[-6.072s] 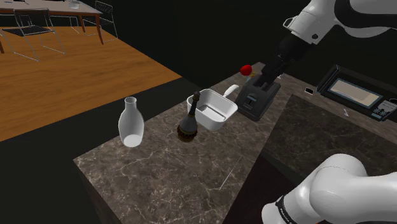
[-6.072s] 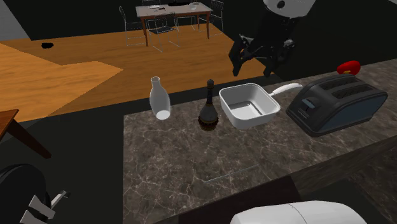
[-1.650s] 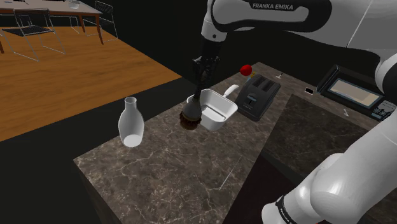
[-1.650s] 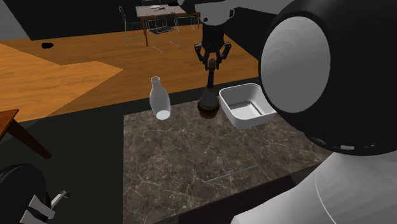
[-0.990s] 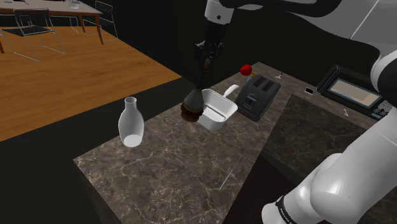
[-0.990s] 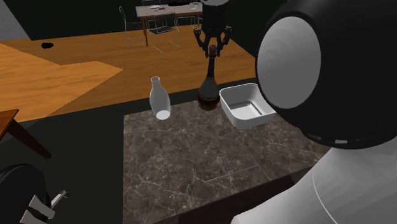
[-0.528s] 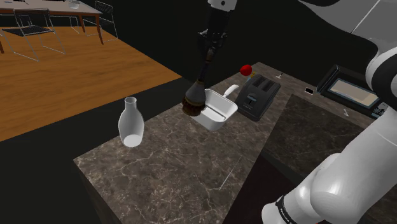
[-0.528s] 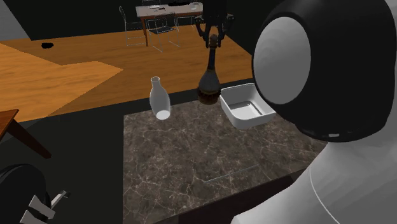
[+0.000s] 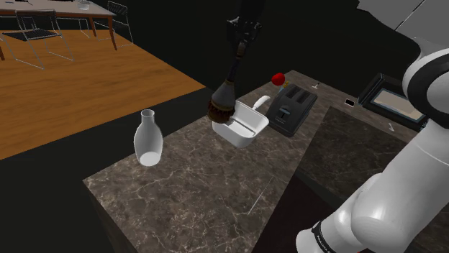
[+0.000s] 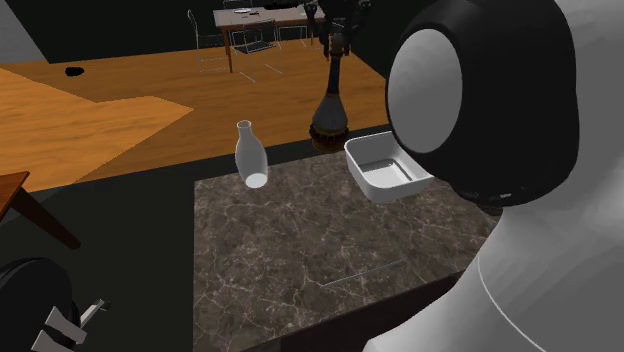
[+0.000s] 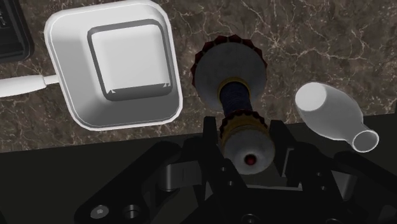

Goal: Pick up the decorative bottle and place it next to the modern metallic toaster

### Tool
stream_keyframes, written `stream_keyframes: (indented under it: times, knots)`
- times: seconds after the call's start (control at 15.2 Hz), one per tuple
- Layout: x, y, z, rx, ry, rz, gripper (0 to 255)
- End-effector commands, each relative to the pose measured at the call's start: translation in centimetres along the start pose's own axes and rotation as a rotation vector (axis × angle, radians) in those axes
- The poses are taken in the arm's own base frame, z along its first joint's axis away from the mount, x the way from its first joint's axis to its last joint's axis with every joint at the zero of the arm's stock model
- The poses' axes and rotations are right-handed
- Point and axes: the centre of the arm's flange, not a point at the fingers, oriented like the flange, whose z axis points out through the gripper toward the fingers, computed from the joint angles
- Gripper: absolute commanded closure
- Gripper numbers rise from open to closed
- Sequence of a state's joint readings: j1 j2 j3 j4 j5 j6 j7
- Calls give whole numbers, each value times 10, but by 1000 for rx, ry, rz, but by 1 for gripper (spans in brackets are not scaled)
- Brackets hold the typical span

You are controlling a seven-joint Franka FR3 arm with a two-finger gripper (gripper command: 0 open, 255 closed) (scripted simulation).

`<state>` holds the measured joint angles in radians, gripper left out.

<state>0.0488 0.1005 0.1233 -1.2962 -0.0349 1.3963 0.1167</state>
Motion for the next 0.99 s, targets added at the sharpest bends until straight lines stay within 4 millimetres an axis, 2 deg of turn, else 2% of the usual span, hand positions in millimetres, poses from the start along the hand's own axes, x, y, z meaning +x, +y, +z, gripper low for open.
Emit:
stream_keyframes:
  times: [0.0,0.73,0.92]
  knots:
    - [0,0,-11,0,1,0,255]
    - [0,1,-67,0,1,0,255]
    - [-17,37,-67,0,1,0,255]
